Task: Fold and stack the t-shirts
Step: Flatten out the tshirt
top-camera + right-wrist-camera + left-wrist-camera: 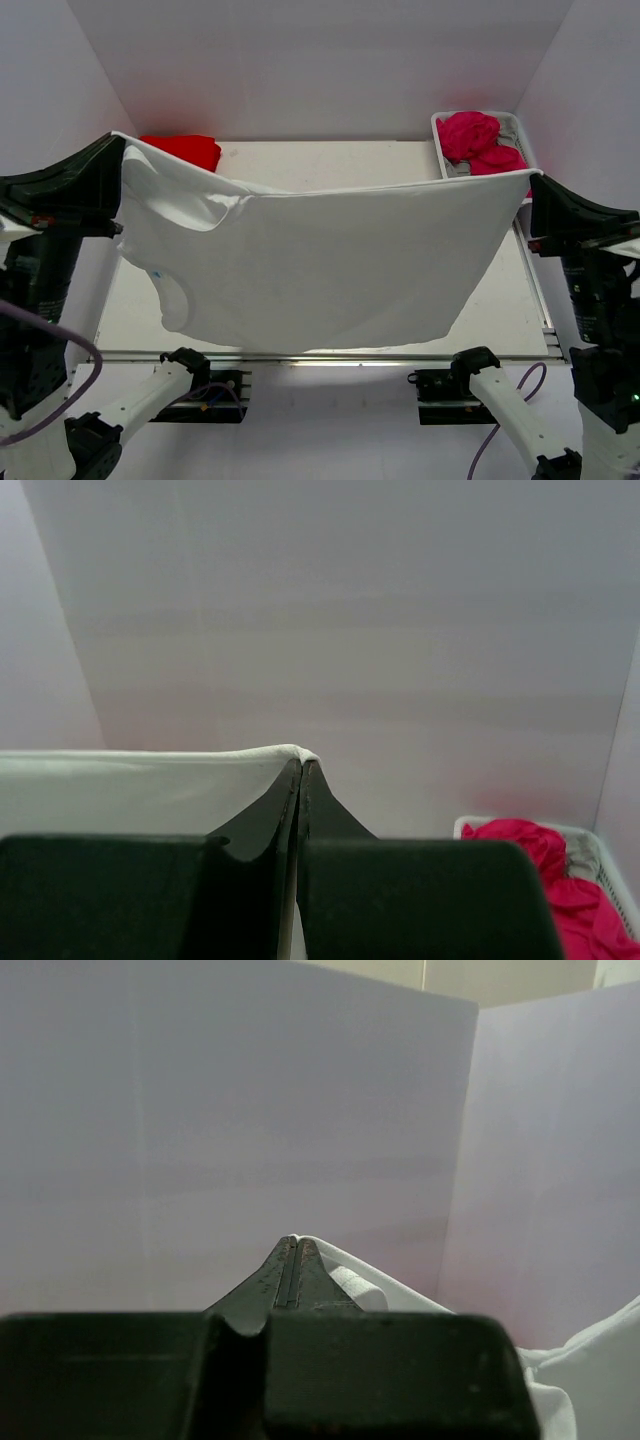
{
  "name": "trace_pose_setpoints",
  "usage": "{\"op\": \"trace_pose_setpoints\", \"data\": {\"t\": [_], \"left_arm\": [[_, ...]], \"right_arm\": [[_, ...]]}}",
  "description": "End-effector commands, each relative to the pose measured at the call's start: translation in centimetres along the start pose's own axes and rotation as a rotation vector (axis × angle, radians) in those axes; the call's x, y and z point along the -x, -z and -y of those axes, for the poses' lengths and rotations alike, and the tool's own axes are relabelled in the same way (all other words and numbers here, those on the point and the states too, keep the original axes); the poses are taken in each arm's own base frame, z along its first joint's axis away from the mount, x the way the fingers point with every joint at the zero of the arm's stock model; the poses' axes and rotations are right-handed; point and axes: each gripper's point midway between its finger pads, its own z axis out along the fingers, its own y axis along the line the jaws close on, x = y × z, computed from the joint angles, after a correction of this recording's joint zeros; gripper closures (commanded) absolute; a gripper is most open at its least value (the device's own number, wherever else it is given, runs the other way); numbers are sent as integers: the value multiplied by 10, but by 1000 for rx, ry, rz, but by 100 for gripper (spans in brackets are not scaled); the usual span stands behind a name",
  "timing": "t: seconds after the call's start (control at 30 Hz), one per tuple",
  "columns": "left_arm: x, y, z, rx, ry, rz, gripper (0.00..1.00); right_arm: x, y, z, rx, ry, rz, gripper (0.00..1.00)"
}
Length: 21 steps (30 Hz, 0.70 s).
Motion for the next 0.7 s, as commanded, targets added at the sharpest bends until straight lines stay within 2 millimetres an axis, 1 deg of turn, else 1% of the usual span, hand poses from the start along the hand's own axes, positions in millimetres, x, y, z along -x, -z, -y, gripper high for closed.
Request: {"op": "trace_pose_setpoints", "data": {"t": [0.0, 0.03, 0.07, 0.1, 0.13, 0.17, 0.2, 0.23, 0.27, 0.3, 0.33, 0.37, 0.4, 0.43, 0.47, 0.5, 0.53, 0.57, 0.6, 0.63, 0.67], "left_arm": [[-45, -24, -10, 42, 0, -77, 100], [-69, -30, -15, 67, -2, -121, 100], [-82, -34, -23, 110, 4, -142, 100], [-92, -39, -27, 131, 1, -153, 100], [-128, -47, -35, 167, -6, -222, 100], [-146, -51, -41, 205, 0, -251, 100], [-161, -56, -46, 229, -4, -266, 100], [-190, -57, -52, 259, -15, -318, 100], [-208, -60, -61, 302, -18, -348, 100], [-241, -67, -71, 348, -35, -404, 100], [-262, -68, -77, 377, -49, -447, 100], [-280, -68, -87, 431, -68, -471, 100], [-313, -73, -95, 465, -89, -529, 100], [-327, -76, -101, 497, -102, -539, 100], [-342, -77, -110, 528, -118, -561, 100], [-346, -85, -114, 544, -132, -558, 100], [-378, -90, -119, 545, -144, -609, 100], [-391, -94, -121, 546, -149, -629, 100], [-395, -101, -128, 556, -163, -630, 100], [-406, -106, -136, 569, -169, -636, 100], [-438, -105, -139, 570, -181, -692, 100]], "right_arm": [[-33, -17, 16, -83, -19, -50, 100], [-52, -24, 20, -99, -23, -90, 100], [-57, -28, 29, -151, -34, -88, 100], [-78, -34, 34, -174, -35, -133, 100], [-93, -41, 38, -192, -37, -163, 100], [-117, -45, 47, -236, -42, -191, 100], [-140, -53, 54, -269, -35, -236, 100], [-155, -56, 60, -298, -37, -260, 100], [-174, -59, 63, -310, -36, -282, 100], [-208, -67, 70, -337, -34, -347, 100], [-220, -71, 70, -338, -37, -361, 100], [-239, -72, 73, -349, -38, -398, 100], [-257, -81, 76, -361, -43, -413, 100], [-283, -85, 82, -387, -31, -466, 100], [-303, -91, 88, -408, -26, -505, 100], [-324, -97, 93, -422, -16, -543, 100], [-325, -104, 95, -426, -9, -542, 100], [-348, -109, 100, -441, 2, -586, 100], [-341, -123, 99, -428, 8, -562, 100], [-370, -125, 106, -445, 22, -624, 100], [-376, -129, 111, -453, 26, -632, 100]]}}
